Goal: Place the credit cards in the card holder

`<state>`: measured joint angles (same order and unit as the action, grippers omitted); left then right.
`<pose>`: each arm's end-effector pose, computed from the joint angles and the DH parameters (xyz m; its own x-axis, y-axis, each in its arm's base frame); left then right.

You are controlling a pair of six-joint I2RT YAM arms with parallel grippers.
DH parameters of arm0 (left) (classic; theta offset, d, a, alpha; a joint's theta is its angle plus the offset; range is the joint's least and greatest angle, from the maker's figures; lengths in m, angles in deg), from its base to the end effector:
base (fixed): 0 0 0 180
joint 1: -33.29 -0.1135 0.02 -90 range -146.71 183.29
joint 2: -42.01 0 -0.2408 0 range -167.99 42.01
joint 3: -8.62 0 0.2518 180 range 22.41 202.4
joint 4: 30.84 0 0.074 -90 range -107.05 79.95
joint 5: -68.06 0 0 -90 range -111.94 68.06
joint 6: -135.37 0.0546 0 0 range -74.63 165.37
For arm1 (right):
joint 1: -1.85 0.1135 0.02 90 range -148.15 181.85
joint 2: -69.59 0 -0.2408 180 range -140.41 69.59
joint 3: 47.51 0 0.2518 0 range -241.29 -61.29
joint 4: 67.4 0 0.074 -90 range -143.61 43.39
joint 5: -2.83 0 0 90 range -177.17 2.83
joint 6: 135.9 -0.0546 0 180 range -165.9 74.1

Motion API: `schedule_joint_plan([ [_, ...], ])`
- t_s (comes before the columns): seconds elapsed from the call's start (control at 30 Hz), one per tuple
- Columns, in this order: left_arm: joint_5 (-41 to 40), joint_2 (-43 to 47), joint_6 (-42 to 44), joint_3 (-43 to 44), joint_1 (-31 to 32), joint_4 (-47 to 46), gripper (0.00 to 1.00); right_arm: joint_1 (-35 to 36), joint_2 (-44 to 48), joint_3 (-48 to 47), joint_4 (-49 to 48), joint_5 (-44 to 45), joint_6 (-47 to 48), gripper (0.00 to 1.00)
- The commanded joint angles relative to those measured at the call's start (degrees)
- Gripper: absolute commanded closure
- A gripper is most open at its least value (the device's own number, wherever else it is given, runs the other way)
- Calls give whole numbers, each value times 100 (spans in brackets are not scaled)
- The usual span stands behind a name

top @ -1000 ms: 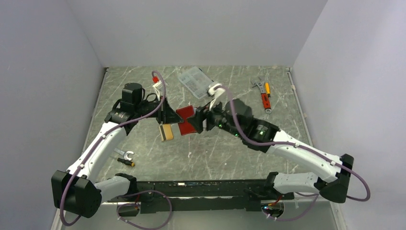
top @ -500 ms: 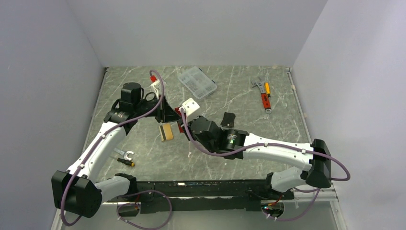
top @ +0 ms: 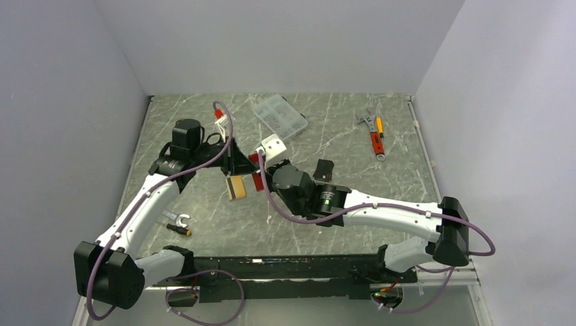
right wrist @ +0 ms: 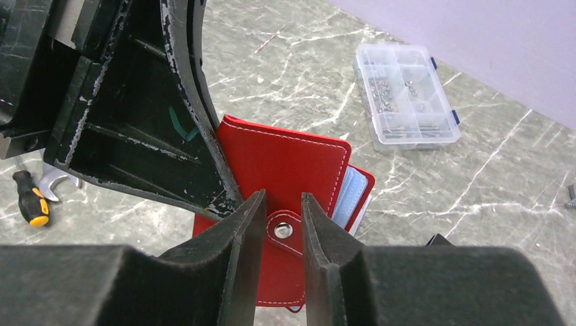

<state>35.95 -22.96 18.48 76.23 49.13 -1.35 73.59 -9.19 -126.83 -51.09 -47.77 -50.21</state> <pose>0.2390 -0.1159 0.2968 -0.7820 -0.0280 -0.6227 0.5813 0.3279 -0.7447 0.1384 0.3089 0.3205 -0.1257 -0.1956 -0.9726 -0.5345 0.8393 -0.0997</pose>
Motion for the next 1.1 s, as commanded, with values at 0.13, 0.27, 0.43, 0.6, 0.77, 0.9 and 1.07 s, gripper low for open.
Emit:
schedule_joint_plan([
  [0.13,197,203,-114,65,-66,-213,100,79,-175,-89,52,187,-171,70],
  [0.27,81,187,-38,128,-82,-118,100,182,-133,32,168,279,-440,65],
  [0.43,80,201,-63,102,-81,-149,100,232,-156,61,189,464,-593,66],
  [0.6,110,212,-67,116,-89,-147,100,233,-251,-38,195,688,-624,79],
  [0.77,134,225,-99,64,-90,-199,100,215,-230,-27,118,990,-575,96],
  [0.9,136,209,-97,72,-95,-201,100,172,-185,29,46,1127,-597,100],
  [1.07,109,222,-46,59,-103,-142,100,43,-18,212,26,1253,-776,100],
])
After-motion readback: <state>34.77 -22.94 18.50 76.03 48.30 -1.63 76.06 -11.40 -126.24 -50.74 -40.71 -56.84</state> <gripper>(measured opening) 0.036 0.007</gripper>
